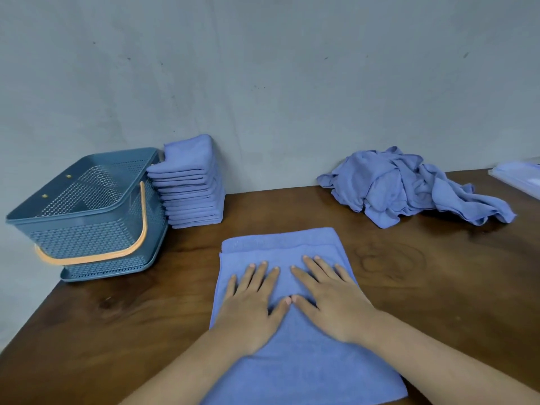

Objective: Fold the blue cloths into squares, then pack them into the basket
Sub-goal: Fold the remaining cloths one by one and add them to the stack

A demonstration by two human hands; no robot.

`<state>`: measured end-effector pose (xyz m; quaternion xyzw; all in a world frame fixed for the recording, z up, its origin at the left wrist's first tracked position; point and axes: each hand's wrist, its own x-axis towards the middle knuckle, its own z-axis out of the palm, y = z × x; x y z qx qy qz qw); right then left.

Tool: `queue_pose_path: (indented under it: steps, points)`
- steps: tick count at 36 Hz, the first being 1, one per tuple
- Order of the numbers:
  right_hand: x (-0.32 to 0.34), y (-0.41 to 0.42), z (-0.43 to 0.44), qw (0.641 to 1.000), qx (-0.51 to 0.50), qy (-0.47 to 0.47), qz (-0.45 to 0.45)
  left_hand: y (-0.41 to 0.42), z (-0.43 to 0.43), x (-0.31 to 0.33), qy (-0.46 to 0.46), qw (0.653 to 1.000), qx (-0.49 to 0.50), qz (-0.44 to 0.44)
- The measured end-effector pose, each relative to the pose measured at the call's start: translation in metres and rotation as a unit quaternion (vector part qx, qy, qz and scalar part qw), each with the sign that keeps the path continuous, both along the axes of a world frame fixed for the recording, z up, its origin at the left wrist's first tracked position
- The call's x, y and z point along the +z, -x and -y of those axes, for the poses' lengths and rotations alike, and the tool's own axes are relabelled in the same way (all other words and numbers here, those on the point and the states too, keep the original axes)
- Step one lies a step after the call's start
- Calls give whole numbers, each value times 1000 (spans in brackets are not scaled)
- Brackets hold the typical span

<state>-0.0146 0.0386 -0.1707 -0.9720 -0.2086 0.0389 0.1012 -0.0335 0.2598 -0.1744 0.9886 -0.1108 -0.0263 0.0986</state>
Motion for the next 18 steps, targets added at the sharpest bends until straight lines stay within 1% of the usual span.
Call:
queue_pose_path:
  steps: [3, 6, 10, 18]
  points:
    - [9, -14, 5, 1000, 0, -8, 17, -13, -4, 11, 12, 1000, -15, 6]
    - [24, -47, 10, 998, 1, -46, 36, -47, -14, 24, 18, 999, -39, 33]
    - [22, -86, 22, 994, 15, -104, 20, -85, -41, 24, 56, 997, -9, 53]
    - [12, -116, 43, 982, -29, -170, 74, -112, -81, 14, 111, 989, 14, 97]
